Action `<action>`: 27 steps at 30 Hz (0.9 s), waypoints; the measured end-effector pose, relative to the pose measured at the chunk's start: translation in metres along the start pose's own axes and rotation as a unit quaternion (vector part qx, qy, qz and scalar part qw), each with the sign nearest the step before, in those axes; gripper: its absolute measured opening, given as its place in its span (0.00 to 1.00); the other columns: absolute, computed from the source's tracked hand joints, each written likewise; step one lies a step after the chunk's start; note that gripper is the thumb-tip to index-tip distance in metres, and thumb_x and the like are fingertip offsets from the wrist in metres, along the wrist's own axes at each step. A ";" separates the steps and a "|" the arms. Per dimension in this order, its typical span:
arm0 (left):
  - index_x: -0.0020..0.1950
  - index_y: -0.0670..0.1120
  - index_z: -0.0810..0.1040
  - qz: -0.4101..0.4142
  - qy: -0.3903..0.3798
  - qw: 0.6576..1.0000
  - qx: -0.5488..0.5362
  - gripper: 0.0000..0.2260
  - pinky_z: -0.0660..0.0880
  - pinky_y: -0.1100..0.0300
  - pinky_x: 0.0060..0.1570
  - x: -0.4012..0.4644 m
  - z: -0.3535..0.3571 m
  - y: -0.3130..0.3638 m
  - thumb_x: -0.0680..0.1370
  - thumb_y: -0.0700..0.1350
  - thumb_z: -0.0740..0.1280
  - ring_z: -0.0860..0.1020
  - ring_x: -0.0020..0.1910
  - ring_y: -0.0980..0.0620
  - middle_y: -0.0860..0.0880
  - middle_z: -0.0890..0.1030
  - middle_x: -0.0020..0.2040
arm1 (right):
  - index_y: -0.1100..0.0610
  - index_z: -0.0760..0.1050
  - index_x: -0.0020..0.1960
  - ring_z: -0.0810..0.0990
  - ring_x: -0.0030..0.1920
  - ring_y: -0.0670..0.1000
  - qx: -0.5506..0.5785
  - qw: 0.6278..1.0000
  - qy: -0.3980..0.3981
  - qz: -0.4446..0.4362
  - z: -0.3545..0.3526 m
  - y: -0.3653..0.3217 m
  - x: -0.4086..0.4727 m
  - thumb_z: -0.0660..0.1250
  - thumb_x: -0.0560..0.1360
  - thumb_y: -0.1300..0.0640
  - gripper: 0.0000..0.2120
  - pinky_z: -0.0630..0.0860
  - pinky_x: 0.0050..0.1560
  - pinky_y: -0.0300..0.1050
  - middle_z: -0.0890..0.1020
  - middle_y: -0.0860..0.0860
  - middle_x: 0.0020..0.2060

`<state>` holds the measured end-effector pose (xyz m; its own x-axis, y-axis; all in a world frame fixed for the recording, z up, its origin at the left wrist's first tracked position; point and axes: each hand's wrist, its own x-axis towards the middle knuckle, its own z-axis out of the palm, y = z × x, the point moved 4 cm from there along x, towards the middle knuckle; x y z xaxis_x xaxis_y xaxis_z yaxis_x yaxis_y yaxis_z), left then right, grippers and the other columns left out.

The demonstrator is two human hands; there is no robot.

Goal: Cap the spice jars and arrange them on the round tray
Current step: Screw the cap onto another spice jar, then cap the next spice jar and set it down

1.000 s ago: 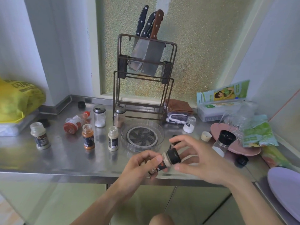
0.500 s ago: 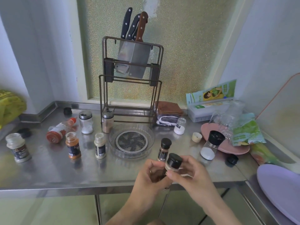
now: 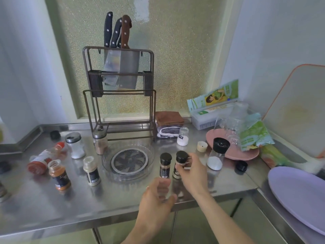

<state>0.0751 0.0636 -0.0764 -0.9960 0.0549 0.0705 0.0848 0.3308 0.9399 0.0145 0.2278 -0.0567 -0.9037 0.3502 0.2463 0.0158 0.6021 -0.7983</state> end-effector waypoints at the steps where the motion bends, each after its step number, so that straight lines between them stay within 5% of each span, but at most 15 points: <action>1: 0.54 0.57 0.78 -0.002 0.000 1.000 0.003 0.14 0.80 0.62 0.56 0.001 0.000 0.000 0.73 0.43 0.76 0.81 0.52 0.65 0.59 0.84 0.51 | 0.51 0.74 0.57 0.85 0.50 0.51 -0.006 1.000 -0.001 -0.006 0.003 0.000 0.000 0.77 0.74 0.56 0.15 0.81 0.54 0.50 0.86 0.47 0.49; 6: 0.54 0.56 0.79 -0.005 -0.004 1.000 0.008 0.14 0.81 0.61 0.55 0.007 0.004 -0.001 0.73 0.42 0.76 0.82 0.50 0.66 0.59 0.85 0.49 | 0.48 0.72 0.55 0.84 0.51 0.49 -0.020 1.000 -0.006 -0.023 0.008 0.004 0.001 0.77 0.74 0.55 0.16 0.81 0.54 0.50 0.85 0.45 0.50; 11: 0.51 0.55 0.79 0.031 -0.020 0.999 0.017 0.14 0.76 0.74 0.46 0.007 0.019 0.006 0.73 0.39 0.77 0.80 0.49 0.68 0.71 0.81 0.48 | 0.49 0.71 0.69 0.81 0.54 0.45 -0.008 0.999 -0.034 -0.007 -0.003 0.022 -0.007 0.77 0.74 0.54 0.27 0.81 0.59 0.46 0.80 0.41 0.56; 17: 0.52 0.57 0.80 0.079 -0.018 0.996 0.031 0.15 0.80 0.66 0.50 0.011 0.046 0.022 0.72 0.40 0.77 0.82 0.50 0.61 0.58 0.85 0.48 | 0.49 0.74 0.65 0.81 0.49 0.46 -0.041 0.999 0.006 0.017 -0.038 0.054 -0.009 0.73 0.77 0.56 0.18 0.79 0.54 0.42 0.81 0.41 0.56; 22: 0.54 0.60 0.76 0.118 -0.051 0.990 0.055 0.15 0.78 0.65 0.54 0.021 0.079 0.040 0.74 0.45 0.75 0.81 0.53 0.62 0.62 0.82 0.53 | 0.49 0.78 0.58 0.84 0.46 0.46 -0.039 0.996 0.057 0.058 -0.071 0.084 -0.010 0.73 0.75 0.58 0.13 0.83 0.52 0.51 0.83 0.44 0.52; 27: 0.61 0.58 0.72 0.124 -0.062 0.987 0.080 0.17 0.76 0.59 0.61 0.039 0.115 0.056 0.76 0.48 0.72 0.77 0.58 0.62 0.60 0.77 0.59 | 0.53 0.76 0.64 0.82 0.51 0.51 -0.089 0.983 0.134 0.089 -0.112 0.114 0.006 0.73 0.76 0.57 0.17 0.79 0.52 0.50 0.81 0.48 0.59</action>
<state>0.0445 0.1920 -0.0597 -0.9338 0.2640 0.2413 0.3388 0.4367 0.8334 0.0584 0.3788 -0.0843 -0.7349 0.6238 0.2661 0.2599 0.6215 -0.7391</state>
